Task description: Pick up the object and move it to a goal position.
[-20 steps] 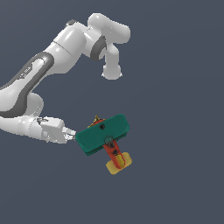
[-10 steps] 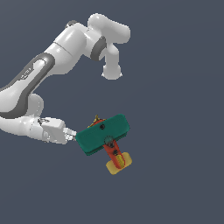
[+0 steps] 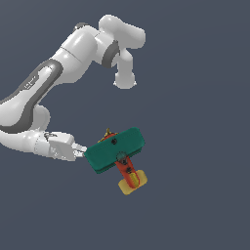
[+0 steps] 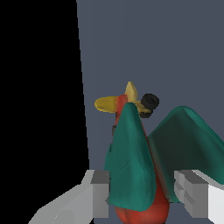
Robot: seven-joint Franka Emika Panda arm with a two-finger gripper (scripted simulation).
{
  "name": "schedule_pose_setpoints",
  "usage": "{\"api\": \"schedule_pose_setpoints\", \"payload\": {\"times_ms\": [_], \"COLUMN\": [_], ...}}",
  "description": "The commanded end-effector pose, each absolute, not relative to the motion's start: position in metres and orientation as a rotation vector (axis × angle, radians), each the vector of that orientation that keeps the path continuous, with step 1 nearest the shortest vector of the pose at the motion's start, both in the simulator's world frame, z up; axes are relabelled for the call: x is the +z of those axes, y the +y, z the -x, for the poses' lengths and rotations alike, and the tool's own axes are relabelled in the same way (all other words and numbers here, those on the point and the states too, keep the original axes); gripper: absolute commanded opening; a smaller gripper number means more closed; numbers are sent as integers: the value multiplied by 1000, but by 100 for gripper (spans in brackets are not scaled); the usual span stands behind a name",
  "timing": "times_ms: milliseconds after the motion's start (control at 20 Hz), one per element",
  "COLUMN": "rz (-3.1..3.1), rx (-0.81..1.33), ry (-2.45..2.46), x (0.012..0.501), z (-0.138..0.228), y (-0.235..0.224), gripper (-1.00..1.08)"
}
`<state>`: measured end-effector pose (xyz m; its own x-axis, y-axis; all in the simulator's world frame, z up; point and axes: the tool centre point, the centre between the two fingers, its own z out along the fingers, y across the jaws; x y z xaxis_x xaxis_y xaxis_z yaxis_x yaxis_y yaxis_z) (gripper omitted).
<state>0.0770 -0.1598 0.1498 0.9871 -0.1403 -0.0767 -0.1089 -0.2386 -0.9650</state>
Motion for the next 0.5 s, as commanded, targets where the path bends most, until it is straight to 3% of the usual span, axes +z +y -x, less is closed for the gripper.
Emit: {"api": "schedule_pose_setpoints", "payload": {"times_ms": [0,450], "rz": [1815,1817], "rx": [-29,-28], "ry": [182,181], "x": [148,142], "z": [-77,-80], "y": [-154,-131], "gripper": [28,28]}}
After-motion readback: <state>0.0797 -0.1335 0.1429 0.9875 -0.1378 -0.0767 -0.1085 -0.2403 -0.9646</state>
